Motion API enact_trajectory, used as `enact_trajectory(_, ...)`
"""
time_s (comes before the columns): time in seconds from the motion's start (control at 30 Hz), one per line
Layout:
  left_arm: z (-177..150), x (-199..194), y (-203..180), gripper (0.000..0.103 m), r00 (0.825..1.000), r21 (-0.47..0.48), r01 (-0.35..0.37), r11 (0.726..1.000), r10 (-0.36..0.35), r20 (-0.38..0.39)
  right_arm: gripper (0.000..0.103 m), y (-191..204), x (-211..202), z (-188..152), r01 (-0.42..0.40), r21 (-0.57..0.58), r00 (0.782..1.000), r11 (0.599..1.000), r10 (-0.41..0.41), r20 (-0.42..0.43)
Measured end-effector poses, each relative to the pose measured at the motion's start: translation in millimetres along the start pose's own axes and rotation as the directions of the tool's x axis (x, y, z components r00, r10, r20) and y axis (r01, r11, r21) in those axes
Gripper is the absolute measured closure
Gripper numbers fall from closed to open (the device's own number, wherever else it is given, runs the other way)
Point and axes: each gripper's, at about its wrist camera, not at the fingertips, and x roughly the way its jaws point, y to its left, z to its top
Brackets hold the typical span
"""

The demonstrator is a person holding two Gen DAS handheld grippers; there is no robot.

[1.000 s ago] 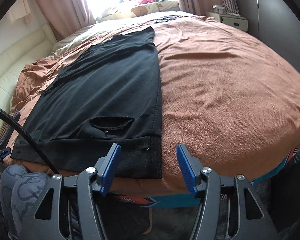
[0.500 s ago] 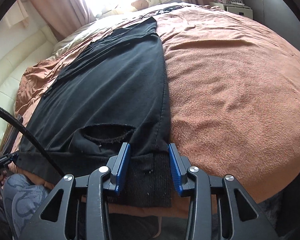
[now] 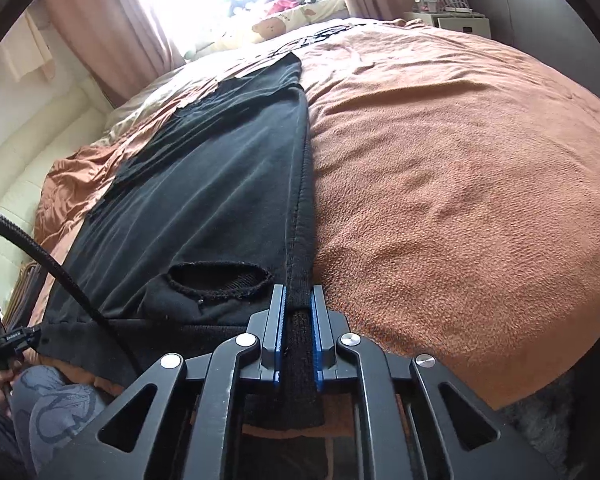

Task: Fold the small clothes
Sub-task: 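Close the left tool on one hem corner while the right tool grips the hem band, then lift the held hem with both tools and carry it toward the collar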

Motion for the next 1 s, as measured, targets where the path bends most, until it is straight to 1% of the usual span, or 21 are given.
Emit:
enact_trajectory(0.1, -5, -7, 5, 0.071, 1.000, -0.029, -0.001, 1.000, 0.001, 0.010, 0.095, -4, -11, -2, -0.015, 0.021, 1.000, 1.000, 0.014, 0.024)
enact_trajectory(0.23, -8, -4, 1, 0.071, 1.000, -0.015, -0.022, 1.000, 0.022, 0.017, 0.096, -10, -20, -1, -0.044, 0.042, 0.998, 0.998, 0.042, 0.042)
enact_trajectory(0.3, -4, -1, 2, 0.072, 1.000, -0.048, -0.012, 0.999, 0.013, 0.018, 0.096, -10, -23, -1, -0.051, 0.047, 0.998, 0.998, 0.049, 0.047)
enact_trajectory(0.33, -3, 1, 2, 0.074, 1.000, -0.063, -0.007, 0.998, 0.008, 0.018, 0.096, -10, -25, 0, -0.056, 0.049, 0.997, 0.997, 0.053, 0.051)
enact_trajectory(0.4, -1, 1, 0, 0.089, 1.000, -0.078, -0.010, 0.997, 0.012, 0.021, 0.096, -9, -30, 1, -0.071, 0.054, 0.996, 0.996, 0.068, 0.062)
enact_trajectory(0.43, -2, -1, 0, 0.090, 1.000, -0.081, -0.010, 0.997, 0.012, 0.028, 0.096, -9, -34, 2, -0.076, 0.054, 0.995, 0.996, 0.072, 0.067)
enact_trajectory(0.53, -3, -13, 1, 0.092, 0.997, -0.088, -0.007, 0.996, 0.015, 0.082, 0.096, -7, -41, 4, -0.078, 0.048, 0.994, 0.996, 0.074, 0.077)
enact_trajectory(0.67, -2, -35, 3, 0.093, 0.989, -0.109, 0.025, 0.994, -0.009, 0.147, 0.096, 0, -52, 5, -0.095, 0.036, 0.991, 0.995, 0.091, 0.094)
enact_trajectory(0.77, 3, -52, 3, 0.093, 0.982, -0.119, 0.069, 0.990, -0.046, 0.180, 0.096, 3, -60, 5, -0.111, 0.037, 0.989, 0.993, 0.106, 0.107)
enact_trajectory(0.8, 5, -60, 4, 0.093, 0.978, -0.129, 0.092, 0.987, -0.065, 0.198, 0.096, 3, -63, 6, -0.113, 0.036, 0.988, 0.993, 0.108, 0.112)
enact_trajectory(0.93, 11, -80, 7, 0.094, 0.967, -0.141, 0.130, 0.981, -0.093, 0.239, 0.096, 3, -80, 4, -0.142, 0.032, 0.981, 0.989, 0.136, 0.140)
enact_trajectory(1.0, 12, -90, 11, 0.094, 0.959, -0.160, 0.159, 0.974, -0.114, 0.258, 0.096, 0, -85, 5, -0.156, 0.032, 0.978, 0.987, 0.149, 0.147)
